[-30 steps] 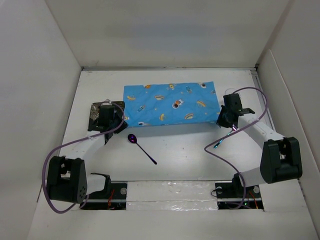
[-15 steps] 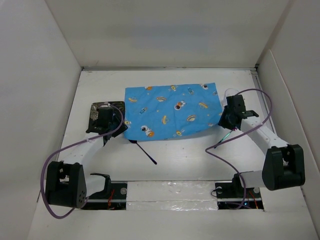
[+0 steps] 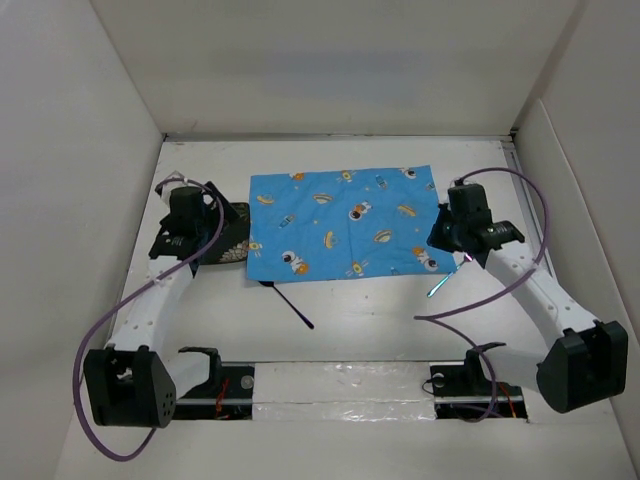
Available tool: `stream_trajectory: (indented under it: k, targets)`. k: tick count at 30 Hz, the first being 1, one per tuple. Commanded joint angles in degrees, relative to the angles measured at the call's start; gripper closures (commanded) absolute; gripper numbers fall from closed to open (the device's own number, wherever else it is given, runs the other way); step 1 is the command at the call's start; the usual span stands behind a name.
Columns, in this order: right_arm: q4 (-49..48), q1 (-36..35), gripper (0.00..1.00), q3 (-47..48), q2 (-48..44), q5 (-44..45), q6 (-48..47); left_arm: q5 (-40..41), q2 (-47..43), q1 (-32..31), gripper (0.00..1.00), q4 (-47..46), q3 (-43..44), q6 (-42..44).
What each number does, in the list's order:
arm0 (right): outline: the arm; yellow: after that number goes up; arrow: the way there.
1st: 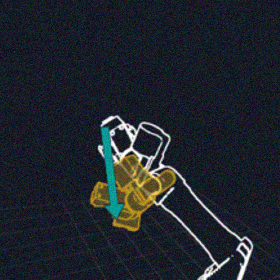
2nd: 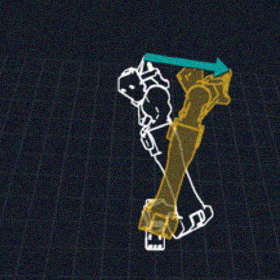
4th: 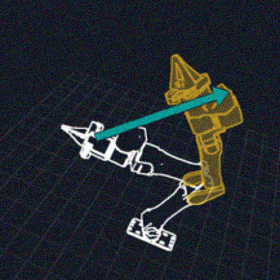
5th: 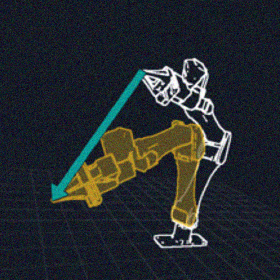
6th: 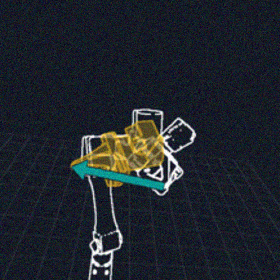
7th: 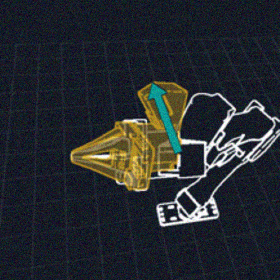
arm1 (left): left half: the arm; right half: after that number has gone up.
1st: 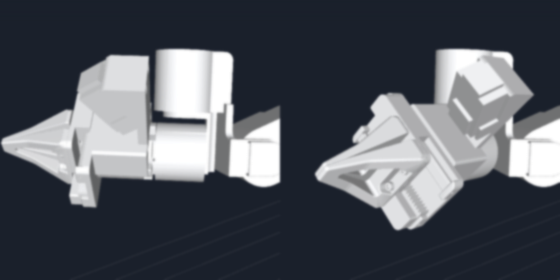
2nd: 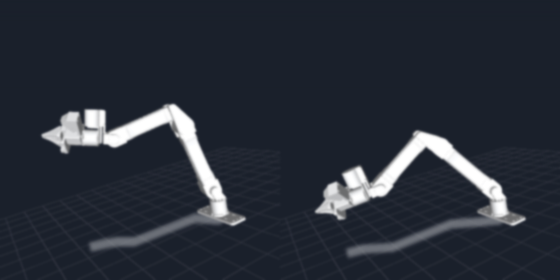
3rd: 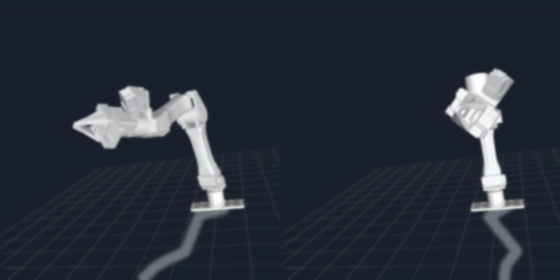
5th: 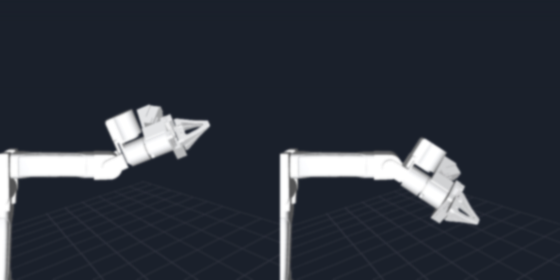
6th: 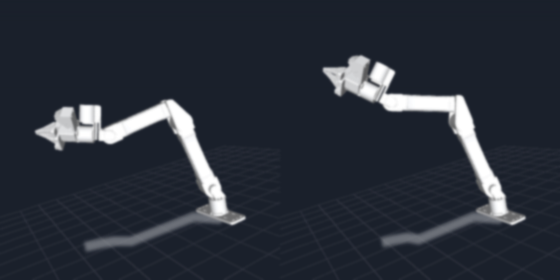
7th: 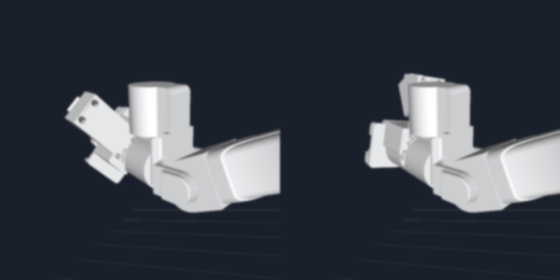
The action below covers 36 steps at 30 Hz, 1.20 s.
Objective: Set the dinner table for one person
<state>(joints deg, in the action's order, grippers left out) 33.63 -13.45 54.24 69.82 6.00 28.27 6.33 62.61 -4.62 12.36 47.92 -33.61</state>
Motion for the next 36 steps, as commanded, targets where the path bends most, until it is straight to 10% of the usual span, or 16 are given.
stream_trajectory:
  k: [1,3,7,8,12,19,36]
  targets:
    - [-0.5,-3.6,1.0,0.9,-4.0,-3.3,-0.1,3.6,2.8,1.0,0.01,0.6,0.9,-1.1]
    - [-1.5,-5.1,1.0,0.6,-5.4,-4.8,0.0,2.2,3.9,1.5,0.01,0.6,1.9,-1.9]
    - [-2.6,-8.9,1.0,0.7,-8.7,-5.5,1.8,2.0,1.9,1.5,0.98,0.3,-0.7,-6.9]
    - [-2.9,-10.1,1.0,0.7,-9.2,-5.6,1.9,2.0,1.3,2.8,1.0,0.8,-2.5,-9.3]
    - [-3.0,-13.3,1.0,0.1,-10.5,-5.5,2.1,-1.7,2.5,9.3,1.0,2.1,-7.7,-14.8]
    - [-1.7,-15.4,0.78,-1.8,-11.1,-7.1,-0.3,-0.3,2.1,12.9,0.36,0.2,-13.9,-20.2]
    - [-2.3,-15.4,0.67,0.0,-9.7,-11.4,-2.2,2.3,14.1,12.9,0.45,-8.4,-15.7,-33.3]
